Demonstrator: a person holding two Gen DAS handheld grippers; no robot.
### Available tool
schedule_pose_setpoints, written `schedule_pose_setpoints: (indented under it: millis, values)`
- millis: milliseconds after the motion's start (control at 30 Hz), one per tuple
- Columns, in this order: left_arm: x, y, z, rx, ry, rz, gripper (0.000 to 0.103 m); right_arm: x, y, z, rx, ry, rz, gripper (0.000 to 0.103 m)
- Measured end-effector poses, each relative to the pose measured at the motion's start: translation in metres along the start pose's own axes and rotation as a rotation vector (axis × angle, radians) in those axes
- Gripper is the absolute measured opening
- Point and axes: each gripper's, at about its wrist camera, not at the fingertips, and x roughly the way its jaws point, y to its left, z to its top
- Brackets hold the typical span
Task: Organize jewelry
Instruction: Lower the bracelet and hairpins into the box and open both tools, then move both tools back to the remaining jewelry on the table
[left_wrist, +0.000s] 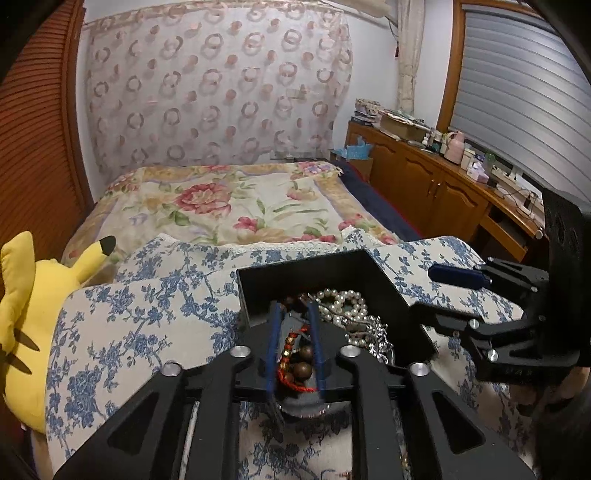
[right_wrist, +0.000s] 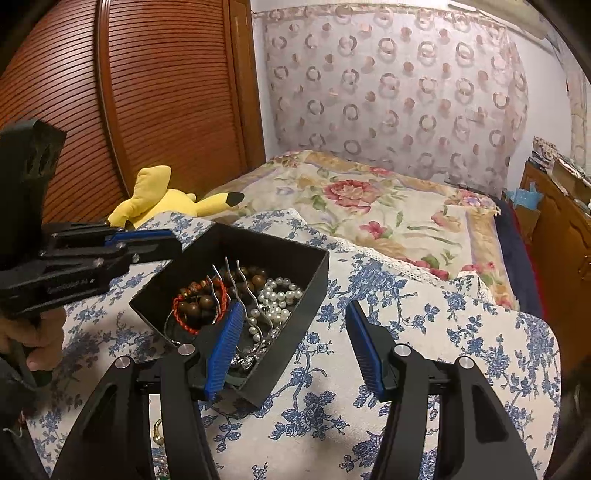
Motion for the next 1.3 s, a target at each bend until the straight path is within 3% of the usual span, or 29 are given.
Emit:
schedule_pose_setpoints:
  millis: [267, 600, 900, 1300]
  values:
    - [-0.028, 0.002, -0.027, 0.004, -0.005, -0.002, 0.029, -0.032, 0.012, 0.0, -0.016, -0.031, -0.024, 0.06]
    - [-0.052, -0.008, -0.074, 0.008, 0.036, -0.023, 0.032, -0.063, 0.03, -0.052, 0.016, 0.009, -0.044, 0.06]
    - [-0.043, -0.026, -0.103, 0.048, 0.117, -0.044, 0.033, -0.081, 0.041, -0.088, 0.051, 0.018, -0.048, 0.06]
    - [-0.019, -0.039, -0.109, 0.082, 0.19, -0.028, 0.033, -0.09, 0.052, -0.105, 0.049, 0.022, -0.042, 0.06]
